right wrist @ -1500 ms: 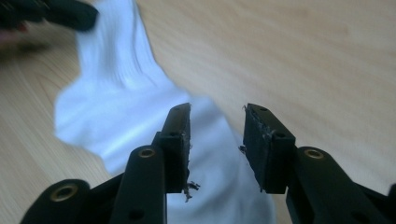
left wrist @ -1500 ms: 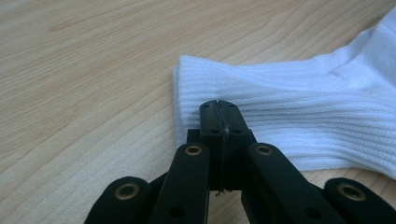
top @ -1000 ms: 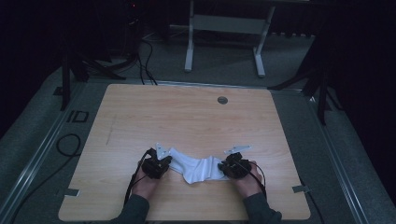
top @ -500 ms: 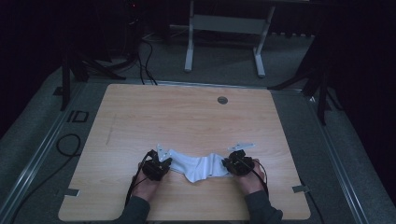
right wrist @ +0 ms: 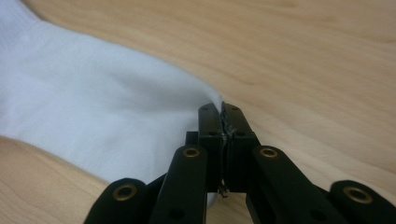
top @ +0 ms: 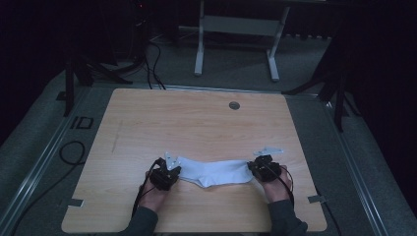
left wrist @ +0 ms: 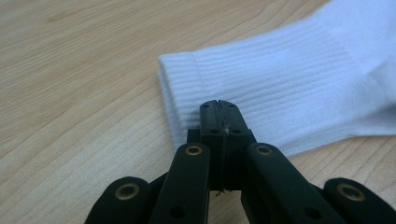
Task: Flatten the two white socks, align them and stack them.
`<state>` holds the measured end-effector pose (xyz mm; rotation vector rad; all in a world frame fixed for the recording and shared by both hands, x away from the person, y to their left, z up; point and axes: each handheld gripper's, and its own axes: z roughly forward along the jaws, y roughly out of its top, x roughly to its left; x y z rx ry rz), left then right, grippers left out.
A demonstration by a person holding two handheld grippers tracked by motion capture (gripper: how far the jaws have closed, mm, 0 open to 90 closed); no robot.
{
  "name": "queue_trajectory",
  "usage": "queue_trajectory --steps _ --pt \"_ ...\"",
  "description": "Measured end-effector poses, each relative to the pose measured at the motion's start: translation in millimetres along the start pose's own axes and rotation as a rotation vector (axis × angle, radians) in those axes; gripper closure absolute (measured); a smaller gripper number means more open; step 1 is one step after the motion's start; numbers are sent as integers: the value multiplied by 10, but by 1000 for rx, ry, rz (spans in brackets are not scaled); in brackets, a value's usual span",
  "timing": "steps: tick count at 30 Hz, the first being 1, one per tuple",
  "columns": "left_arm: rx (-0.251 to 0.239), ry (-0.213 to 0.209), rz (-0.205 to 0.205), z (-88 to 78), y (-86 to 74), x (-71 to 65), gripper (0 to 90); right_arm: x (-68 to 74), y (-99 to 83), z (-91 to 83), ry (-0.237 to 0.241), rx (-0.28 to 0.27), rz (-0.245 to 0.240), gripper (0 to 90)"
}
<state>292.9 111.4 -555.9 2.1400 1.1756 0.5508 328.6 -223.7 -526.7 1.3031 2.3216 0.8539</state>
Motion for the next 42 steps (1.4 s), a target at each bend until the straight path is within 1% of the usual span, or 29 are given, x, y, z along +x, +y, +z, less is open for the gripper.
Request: queue_trajectory --steps 3,4,5,6,7,8,9,12,13,14,19,20,21,24,27,29,31,32,33,34,40,42 --pt "1 -4 -7 -1 0 0 899 -52 21 -56 7 -17 15 876" --pt "2 -5 -10 -4 0 0 899 -53 29 -57 21 -16 16 871" --pt "4 -5 -10 -6 -1 0 899 -42 39 -44 62 -18 3 855" --pt "6 -5 -10 -12 -3 2 898 -36 40 -37 75 -22 -1 831" --pt "7 -4 -12 -15 -5 2 899 -29 43 -18 93 -14 -3 773" --pt "8 -4 -15 -18 -7 2 898 -29 44 -7 98 -10 -8 702" --pt "7 -3 -19 -22 -11 1 898 -29 43 -1 100 -18 -5 649" --pt "11 -2 -14 -32 -15 3 898 -58 45 -48 99 -62 6 560" --pt "11 -2 -14 -32 -15 3 897 -58 45 -48 99 -62 6 560" --pt "7 -4 -20 -32 -19 6 897 -80 42 -73 99 -74 13 546" --pt "3 -7 -24 -41 -23 18 892 -100 23 -73 86 -77 22 537" --pt "-9 -19 -24 -45 -25 24 880 -115 19 -75 85 -81 22 535" --pt "-9 -19 -24 -45 -25 24 864 -115 19 -75 85 -81 22 535" --pt "-18 -38 -23 -65 -20 32 838 -128 18 -86 85 -95 26 535" --pt "-29 -40 -22 -90 -12 34 840 -129 20 -92 84 -104 25 534" --pt "-45 -44 -21 -117 -8 46 839 -132 19 -93 86 -106 26 531" --pt "-63 -49 -24 -159 -6 75 834 -140 12 -93 94 -106 29 527" --pt "-85 -56 -38 -209 -6 125 834 -145 5 -92 103 -104 32 525" --pt "-85 -56 -38 -209 -6 125 834 -145 5 -92 103 -104 32 525" --pt "-96 -57 -49 -234 -7 158 834 -147 1 -89 100 -104 31 524" --pt "-99 -34 -87 -304 -31 305 832 -171 -19 -76 100 -98 36 518" --pt "-98 -27 -97 -313 -39 335 831 -185 -32 -79 99 -99 39 517"
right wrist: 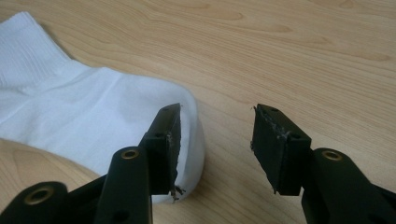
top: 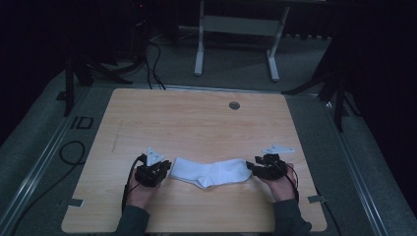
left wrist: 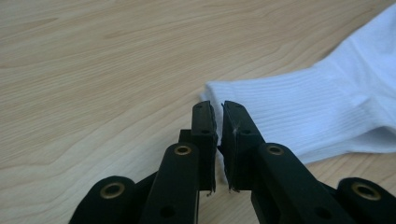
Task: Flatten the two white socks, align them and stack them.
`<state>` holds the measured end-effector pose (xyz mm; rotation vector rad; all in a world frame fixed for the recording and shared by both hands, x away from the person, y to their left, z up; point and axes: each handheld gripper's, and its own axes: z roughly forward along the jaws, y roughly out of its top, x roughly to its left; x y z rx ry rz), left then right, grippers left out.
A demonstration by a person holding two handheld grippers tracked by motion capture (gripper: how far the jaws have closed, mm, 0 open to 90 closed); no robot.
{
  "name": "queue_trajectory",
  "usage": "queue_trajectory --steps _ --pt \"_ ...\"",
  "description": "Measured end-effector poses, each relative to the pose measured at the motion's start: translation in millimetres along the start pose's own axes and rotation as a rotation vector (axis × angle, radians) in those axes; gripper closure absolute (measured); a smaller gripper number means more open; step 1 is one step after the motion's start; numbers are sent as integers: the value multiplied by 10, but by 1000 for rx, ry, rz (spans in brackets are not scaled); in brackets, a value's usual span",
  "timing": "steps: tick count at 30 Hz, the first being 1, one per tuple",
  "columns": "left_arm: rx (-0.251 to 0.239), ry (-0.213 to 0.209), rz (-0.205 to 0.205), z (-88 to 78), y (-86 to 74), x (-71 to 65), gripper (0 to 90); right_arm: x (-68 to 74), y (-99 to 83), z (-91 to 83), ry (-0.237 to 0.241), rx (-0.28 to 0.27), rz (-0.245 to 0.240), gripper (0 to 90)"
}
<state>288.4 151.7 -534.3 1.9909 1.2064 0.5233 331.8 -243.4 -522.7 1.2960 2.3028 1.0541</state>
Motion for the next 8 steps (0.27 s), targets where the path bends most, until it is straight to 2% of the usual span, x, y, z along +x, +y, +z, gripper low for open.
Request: queue_trajectory --steps 8 --pt "12 33 -21 -30 -14 114 822 -31 -14 -6 -3 0 6 514"
